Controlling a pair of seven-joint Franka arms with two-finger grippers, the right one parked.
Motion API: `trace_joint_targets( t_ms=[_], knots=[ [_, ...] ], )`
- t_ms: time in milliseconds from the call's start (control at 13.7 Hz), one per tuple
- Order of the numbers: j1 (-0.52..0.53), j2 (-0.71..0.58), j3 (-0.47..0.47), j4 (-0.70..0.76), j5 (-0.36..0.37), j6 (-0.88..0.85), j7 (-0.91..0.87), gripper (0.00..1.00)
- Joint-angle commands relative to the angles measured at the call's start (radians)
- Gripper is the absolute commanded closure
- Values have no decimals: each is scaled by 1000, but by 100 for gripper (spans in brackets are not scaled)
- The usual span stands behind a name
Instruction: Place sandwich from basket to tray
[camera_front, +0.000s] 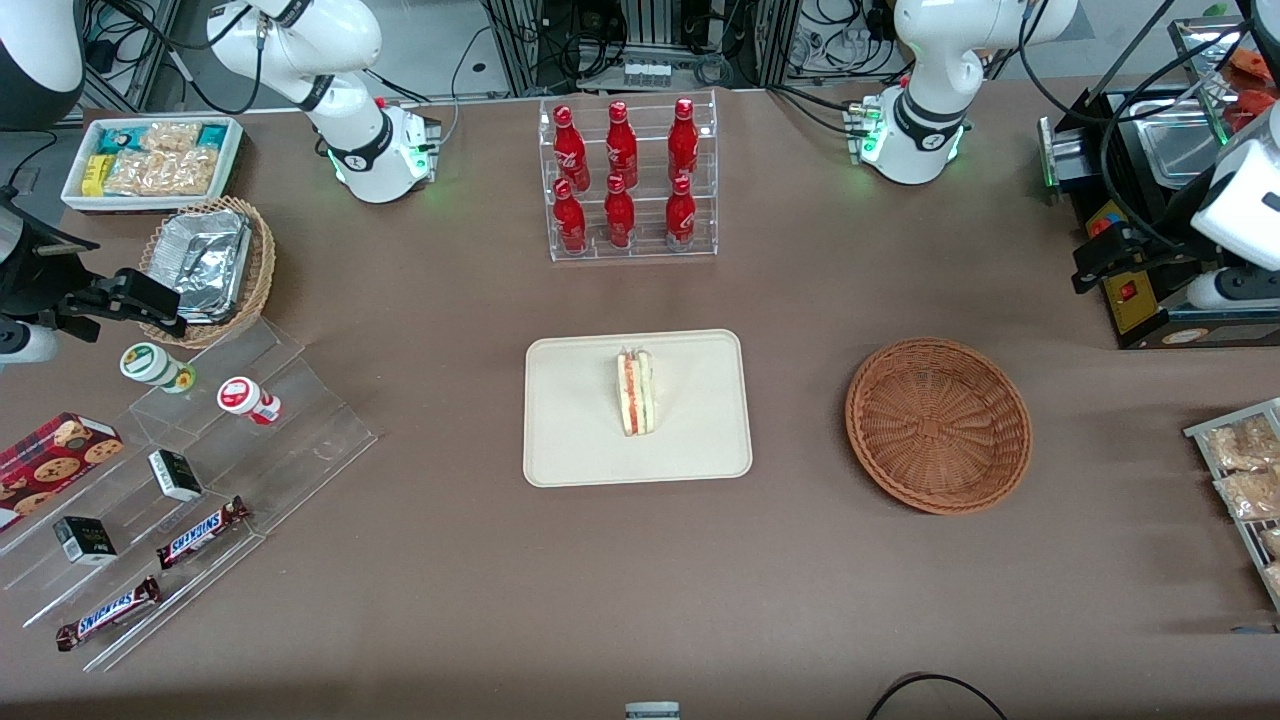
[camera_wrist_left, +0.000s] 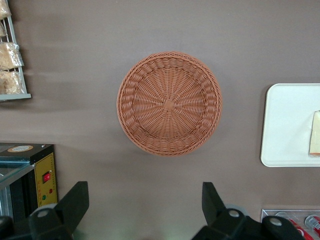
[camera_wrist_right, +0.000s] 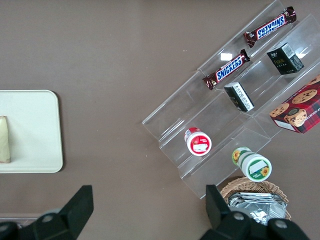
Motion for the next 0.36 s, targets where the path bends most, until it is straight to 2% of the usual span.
trace_joint_targets(
  t_ms=[0, 292],
  knots=[
    [17, -2, -19, 39, -10, -36, 13, 0],
    [20, 9, -21, 59, -6, -74, 11, 0]
  ],
)
